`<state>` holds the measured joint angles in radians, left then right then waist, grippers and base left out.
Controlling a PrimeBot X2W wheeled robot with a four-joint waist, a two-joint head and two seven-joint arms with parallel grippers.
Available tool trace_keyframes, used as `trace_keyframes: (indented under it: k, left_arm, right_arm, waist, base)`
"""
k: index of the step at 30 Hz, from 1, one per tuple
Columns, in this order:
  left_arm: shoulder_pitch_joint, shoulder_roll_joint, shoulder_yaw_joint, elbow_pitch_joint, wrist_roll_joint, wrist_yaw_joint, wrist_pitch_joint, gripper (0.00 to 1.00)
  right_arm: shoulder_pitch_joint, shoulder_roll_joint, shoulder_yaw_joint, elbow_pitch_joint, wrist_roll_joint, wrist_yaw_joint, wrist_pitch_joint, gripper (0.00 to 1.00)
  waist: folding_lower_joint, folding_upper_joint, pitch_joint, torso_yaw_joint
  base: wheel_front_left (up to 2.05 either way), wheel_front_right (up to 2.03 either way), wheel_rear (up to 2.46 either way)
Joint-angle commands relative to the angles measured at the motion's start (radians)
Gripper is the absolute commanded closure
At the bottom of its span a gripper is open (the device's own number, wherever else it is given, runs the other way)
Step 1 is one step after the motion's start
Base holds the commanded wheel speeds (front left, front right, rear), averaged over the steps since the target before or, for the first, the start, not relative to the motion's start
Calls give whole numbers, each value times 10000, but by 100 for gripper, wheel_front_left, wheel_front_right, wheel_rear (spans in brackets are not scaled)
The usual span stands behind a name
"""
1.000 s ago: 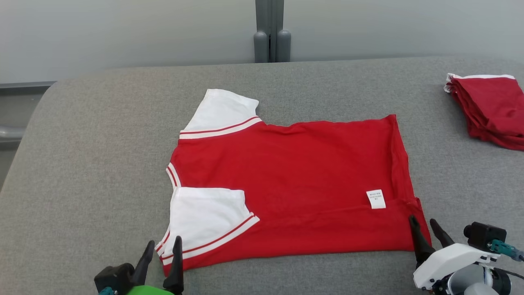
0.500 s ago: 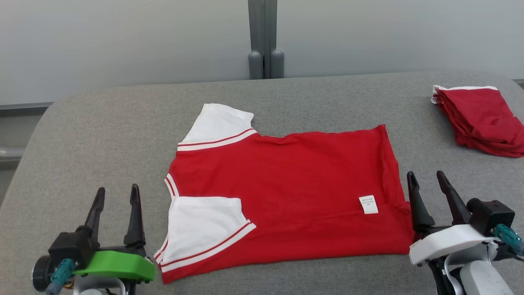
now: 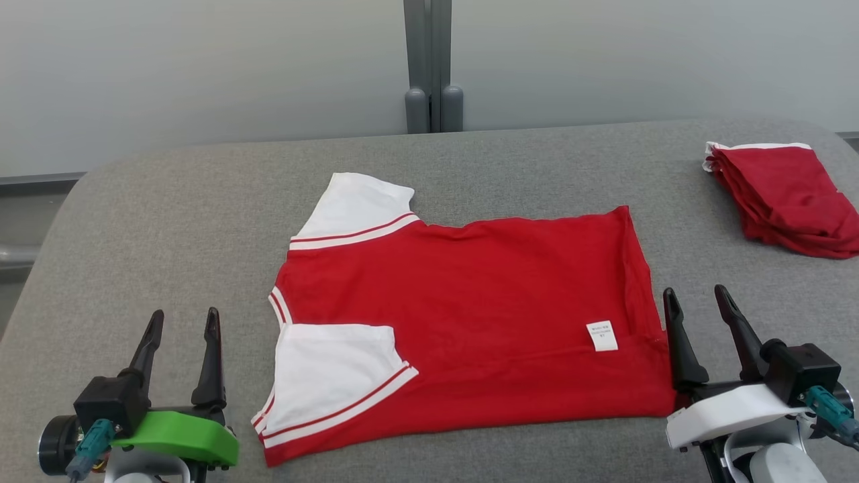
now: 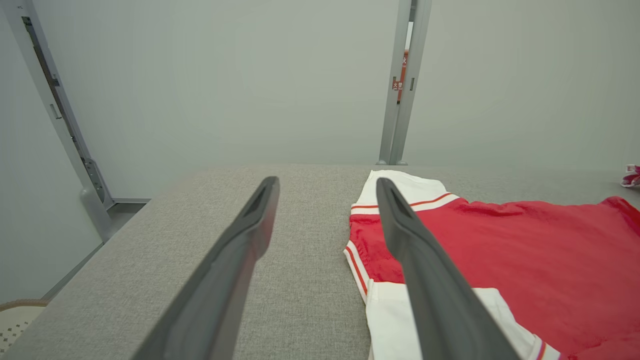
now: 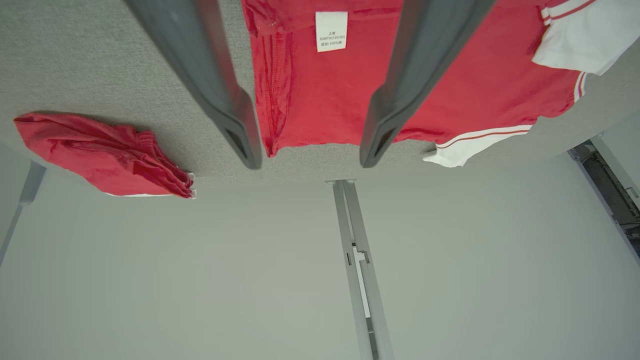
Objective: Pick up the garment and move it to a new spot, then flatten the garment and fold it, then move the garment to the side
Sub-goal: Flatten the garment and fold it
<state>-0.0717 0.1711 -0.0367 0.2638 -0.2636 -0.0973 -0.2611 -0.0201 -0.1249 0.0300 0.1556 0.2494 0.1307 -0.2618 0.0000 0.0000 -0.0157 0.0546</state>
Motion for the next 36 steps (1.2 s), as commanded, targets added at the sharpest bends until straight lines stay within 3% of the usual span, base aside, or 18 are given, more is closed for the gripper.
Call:
trace_keyframes:
  k: [1, 13, 36]
  left_arm:
    - [-111, 29, -34, 68, -119, -51, -10, 0]
    - [207, -60, 93, 247, -219, 158, -34, 0]
    - [363, -132, 145, 248, -140, 168, -40, 0]
  right_arm:
    - [164, 21, -10, 21, -73, 0, -36, 0]
    - [331, 128, -21, 127, -272, 0, -38, 0]
    - [187, 136, 102, 451, -388, 0, 24, 0]
  waist:
    - [0, 0, -9, -1]
    - [0, 0, 0, 10]
    - [0, 0, 19, 70]
  base:
    - [0, 0, 0]
    - [0, 0, 0]
    - [0, 0, 0]
